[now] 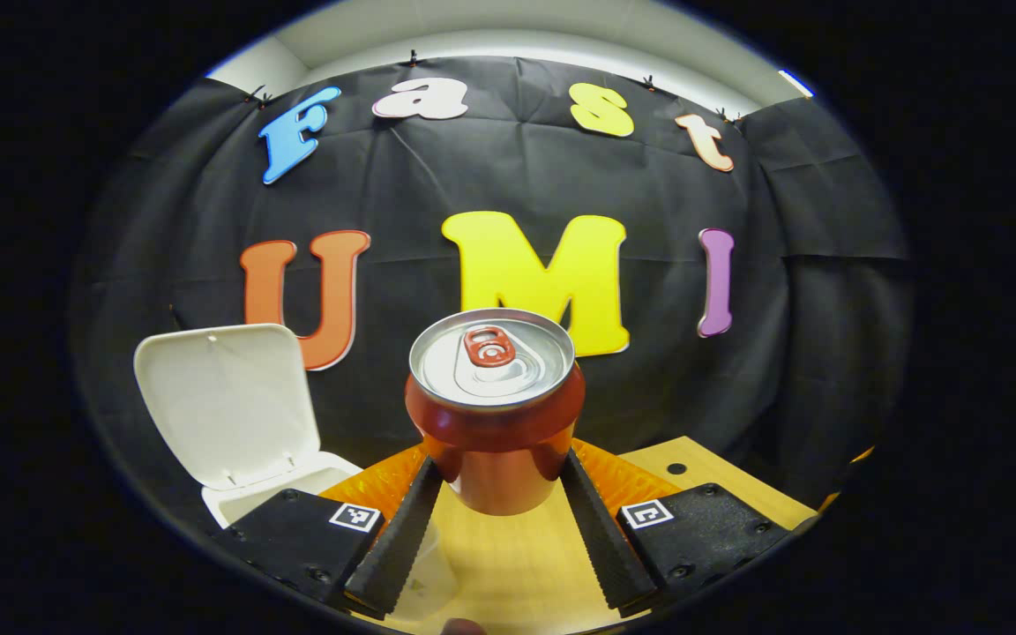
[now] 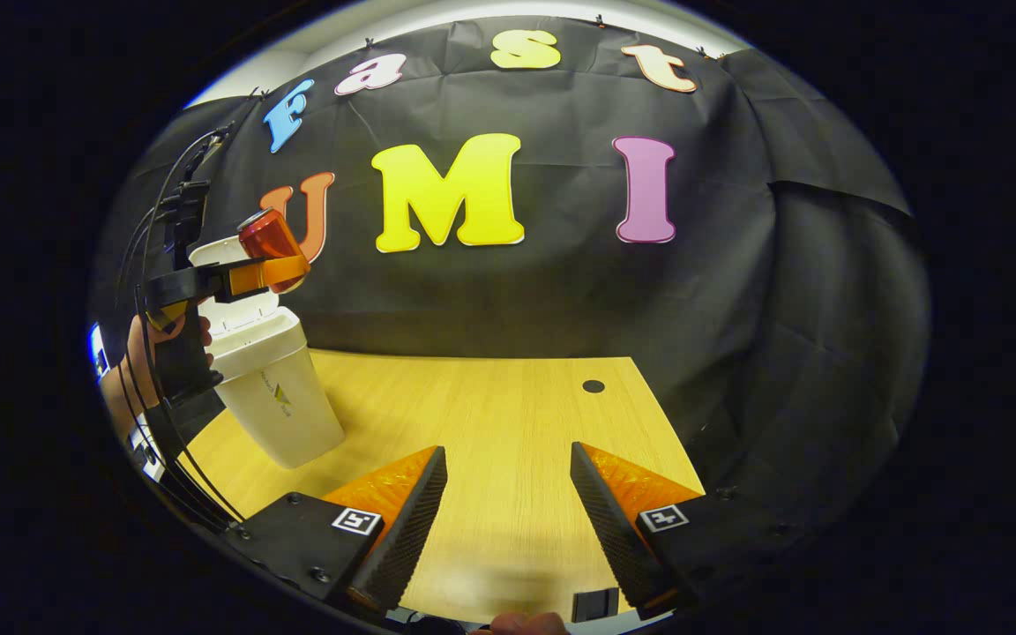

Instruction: Press the lid of the desktop garbage bin to open it, pick up the crumpled paper on the desktop and throw it into the bin, then pick up the pop can on the desktop and drop it into the bin, and finally close the garbage bin lid.

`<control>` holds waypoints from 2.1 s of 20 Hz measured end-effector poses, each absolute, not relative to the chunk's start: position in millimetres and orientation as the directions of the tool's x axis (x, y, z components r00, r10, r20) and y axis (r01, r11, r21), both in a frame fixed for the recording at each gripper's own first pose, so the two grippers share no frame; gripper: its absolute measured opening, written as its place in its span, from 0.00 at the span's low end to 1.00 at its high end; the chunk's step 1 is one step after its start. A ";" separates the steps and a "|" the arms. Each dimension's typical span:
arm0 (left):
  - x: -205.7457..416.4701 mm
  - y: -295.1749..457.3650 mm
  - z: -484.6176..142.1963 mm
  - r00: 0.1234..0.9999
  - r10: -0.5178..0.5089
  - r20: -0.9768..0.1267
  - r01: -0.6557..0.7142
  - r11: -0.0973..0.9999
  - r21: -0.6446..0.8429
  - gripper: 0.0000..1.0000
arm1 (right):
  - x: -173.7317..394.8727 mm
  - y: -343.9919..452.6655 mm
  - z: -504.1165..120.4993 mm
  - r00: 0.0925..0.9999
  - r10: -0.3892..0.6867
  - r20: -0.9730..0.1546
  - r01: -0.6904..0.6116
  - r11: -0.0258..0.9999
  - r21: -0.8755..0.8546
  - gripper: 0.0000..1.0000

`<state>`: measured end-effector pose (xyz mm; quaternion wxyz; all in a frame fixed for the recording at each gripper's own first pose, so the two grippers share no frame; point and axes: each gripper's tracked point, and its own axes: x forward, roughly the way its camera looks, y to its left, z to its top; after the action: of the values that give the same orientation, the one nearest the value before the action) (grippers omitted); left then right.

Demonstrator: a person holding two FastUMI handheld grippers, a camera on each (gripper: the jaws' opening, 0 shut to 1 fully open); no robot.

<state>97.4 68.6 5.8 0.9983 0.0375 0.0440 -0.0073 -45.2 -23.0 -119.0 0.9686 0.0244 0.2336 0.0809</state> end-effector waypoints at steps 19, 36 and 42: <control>92.3 208.8 -62.5 0.881 0.379 -0.282 -0.372 0.925 0.078 0.90 | -16.9 2.6 -125.0 0.847 0.242 -0.473 -0.215 0.970 0.111 0.90; 101.8 226.2 109.6 0.742 0.670 0.003 -0.670 0.742 -0.039 0.95 | 20.6 -37.1 -105.2 0.859 0.264 -0.439 -0.225 0.964 0.140 0.90; 116.9 297.4 132.9 0.596 0.803 -0.018 -0.803 0.595 -0.039 0.95 | 35.6 -32.5 -76.1 0.876 0.272 -0.398 -0.215 0.959 0.183 0.90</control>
<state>116.9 297.4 132.9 0.8930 -0.0215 -0.0010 0.4495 35.6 -32.5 -76.1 0.9662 0.0669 0.2147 0.1259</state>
